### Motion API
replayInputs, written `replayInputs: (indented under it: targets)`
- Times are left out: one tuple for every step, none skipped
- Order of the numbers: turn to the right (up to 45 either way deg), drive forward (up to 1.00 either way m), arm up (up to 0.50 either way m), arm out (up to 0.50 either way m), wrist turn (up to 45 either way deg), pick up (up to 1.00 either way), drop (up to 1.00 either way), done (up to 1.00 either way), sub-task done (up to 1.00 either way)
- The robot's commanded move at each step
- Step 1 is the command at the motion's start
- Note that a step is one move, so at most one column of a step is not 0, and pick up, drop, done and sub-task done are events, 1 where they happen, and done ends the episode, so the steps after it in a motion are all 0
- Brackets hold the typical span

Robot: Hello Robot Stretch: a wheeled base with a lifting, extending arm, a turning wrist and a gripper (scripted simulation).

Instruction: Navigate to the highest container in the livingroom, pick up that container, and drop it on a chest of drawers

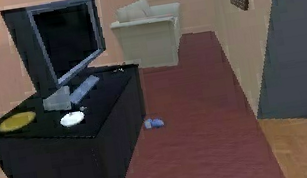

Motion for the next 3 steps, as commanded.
replayInputs:
  targets:
    - [0.0, 0.45, 0.0, 0.0, 0.0, 0.0, 0.0, 0.0, 0.0]
    - [-45.0, 0.0, 0.0, 0.0, 0.0, 0.0, 0.0, 0.0, 0.0]
    - [-45.0, 0.0, 0.0, 0.0, 0.0, 0.0, 0.0, 0.0, 0.0]
